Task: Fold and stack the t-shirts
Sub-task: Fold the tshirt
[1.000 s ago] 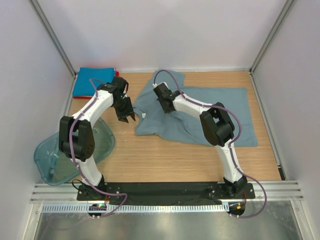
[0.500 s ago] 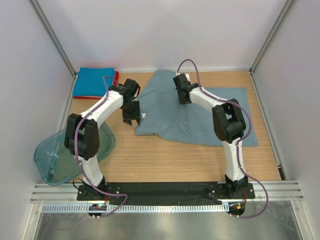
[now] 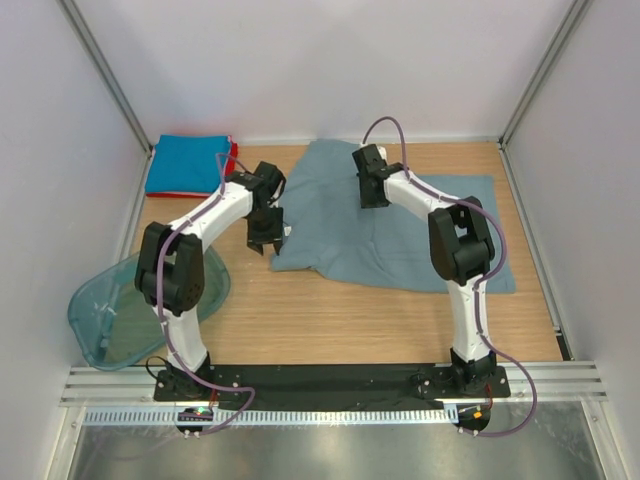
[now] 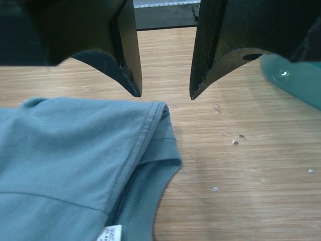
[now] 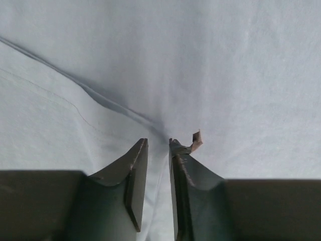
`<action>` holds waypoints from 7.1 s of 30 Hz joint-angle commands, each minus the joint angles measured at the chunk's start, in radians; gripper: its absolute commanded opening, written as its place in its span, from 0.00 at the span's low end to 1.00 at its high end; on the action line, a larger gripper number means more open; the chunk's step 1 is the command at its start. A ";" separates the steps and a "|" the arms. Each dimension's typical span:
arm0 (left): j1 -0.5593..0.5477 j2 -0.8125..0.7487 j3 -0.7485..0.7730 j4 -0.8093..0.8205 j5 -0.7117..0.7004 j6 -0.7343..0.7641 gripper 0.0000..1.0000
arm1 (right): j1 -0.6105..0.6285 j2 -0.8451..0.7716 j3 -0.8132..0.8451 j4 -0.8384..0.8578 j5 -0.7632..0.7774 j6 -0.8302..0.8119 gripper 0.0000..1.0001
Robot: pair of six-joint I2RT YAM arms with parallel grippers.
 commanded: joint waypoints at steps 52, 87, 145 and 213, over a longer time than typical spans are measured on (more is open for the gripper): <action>-0.069 0.084 0.102 -0.255 -0.235 -0.009 0.34 | -0.411 -0.459 -0.624 -0.338 0.150 0.427 0.40; -0.054 0.185 0.012 -0.060 -0.194 -0.294 0.38 | -0.694 -0.510 -0.749 -0.130 0.208 0.478 0.36; 0.022 0.280 0.538 0.015 -0.115 -0.140 0.19 | -0.562 -0.053 0.222 -0.680 -0.022 0.288 0.52; -0.158 -0.027 -0.240 0.102 -0.232 -0.264 0.00 | -0.625 -0.498 -0.688 -0.329 -0.039 0.308 0.34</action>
